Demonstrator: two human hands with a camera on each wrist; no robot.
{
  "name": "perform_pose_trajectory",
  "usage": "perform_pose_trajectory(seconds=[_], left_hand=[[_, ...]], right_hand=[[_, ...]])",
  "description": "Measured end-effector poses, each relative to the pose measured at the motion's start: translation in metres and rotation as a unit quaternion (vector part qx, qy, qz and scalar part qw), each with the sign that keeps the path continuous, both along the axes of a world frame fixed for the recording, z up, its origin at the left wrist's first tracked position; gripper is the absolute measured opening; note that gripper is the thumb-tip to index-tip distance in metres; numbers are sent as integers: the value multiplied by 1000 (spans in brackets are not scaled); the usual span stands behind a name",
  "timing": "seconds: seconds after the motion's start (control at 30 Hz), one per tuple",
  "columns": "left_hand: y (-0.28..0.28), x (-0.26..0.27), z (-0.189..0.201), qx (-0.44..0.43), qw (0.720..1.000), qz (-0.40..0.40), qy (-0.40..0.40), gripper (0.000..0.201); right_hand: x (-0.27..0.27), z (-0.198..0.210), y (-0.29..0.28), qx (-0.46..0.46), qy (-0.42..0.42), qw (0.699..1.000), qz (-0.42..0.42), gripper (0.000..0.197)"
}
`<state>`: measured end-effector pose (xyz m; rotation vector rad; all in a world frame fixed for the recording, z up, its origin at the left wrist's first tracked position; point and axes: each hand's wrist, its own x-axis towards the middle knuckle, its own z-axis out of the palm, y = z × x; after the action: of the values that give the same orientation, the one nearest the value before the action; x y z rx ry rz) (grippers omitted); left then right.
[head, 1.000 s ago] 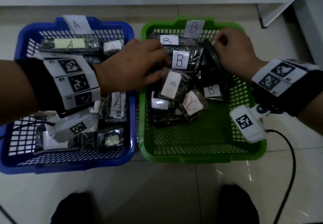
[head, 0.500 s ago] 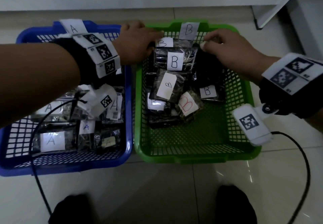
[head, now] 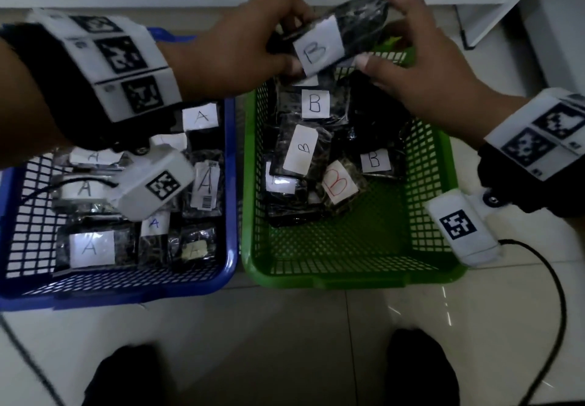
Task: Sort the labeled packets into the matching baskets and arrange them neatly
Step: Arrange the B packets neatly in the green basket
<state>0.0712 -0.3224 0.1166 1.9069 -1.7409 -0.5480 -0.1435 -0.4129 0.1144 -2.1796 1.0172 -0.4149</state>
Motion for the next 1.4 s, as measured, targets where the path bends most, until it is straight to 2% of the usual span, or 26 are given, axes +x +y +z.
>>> perform_pose_trajectory(seconds=[0.1,0.2,0.3,0.37,0.43,0.47,0.53,0.6,0.7,0.77,0.83,0.9,0.97,1.03,1.13,1.2,1.33,1.4], left_hand=[[26,-7,6,81,993,-65,58,45],[46,-9,-2,119,985,-71,102,39],[52,-4,-13,117,984,-51,121,27],[54,0,-20,105,990,-50,76,29],[54,1,-28,80,993,-81,-18,42],[54,0,-32,67,988,-116,-77,50],[52,0,-42,63,959,-199,-190,60],[51,-1,-46,90,942,-221,-237,61],[50,-2,-51,99,950,-200,-217,64],[49,-4,-48,109,965,-172,-166,68],[45,-3,-44,96,978,-138,-120,65],[35,-1,-44,82,983,-101,-133,60],[20,1,-46,113,975,-74,-175,59],[5,0,-49,159,962,-63,-213,58],[-8,-3,-49,184,953,-66,-233,54],[-12,-3,-44,186,961,-61,-195,52],[-14,1,-28,154,987,-31,-37,44],[-12,-1,-15,103,995,-7,3,41]], right_hand=[[-3,27,3,35,15,999,39,38],[-11,50,4,90,146,975,140,9],[-20,56,11,148,200,949,193,9],[-27,49,21,160,232,933,222,7],[-36,35,33,175,257,919,242,9],[-40,27,39,188,264,915,241,10],[-49,9,50,203,278,909,234,12],[-57,-10,61,191,292,909,228,16],[-68,-36,73,173,303,918,187,10],[-74,-50,77,176,295,927,152,15],[-75,-57,81,206,290,923,149,23],[-72,-65,85,222,280,923,142,35],[-69,-75,90,221,254,937,92,40],[-66,-84,96,218,231,947,46,35],[-66,-93,101,228,233,945,24,26],[-67,-93,101,252,220,942,4,20],[-65,-67,86,321,228,919,-12,3],[-65,-45,72,280,243,929,-9,12]])
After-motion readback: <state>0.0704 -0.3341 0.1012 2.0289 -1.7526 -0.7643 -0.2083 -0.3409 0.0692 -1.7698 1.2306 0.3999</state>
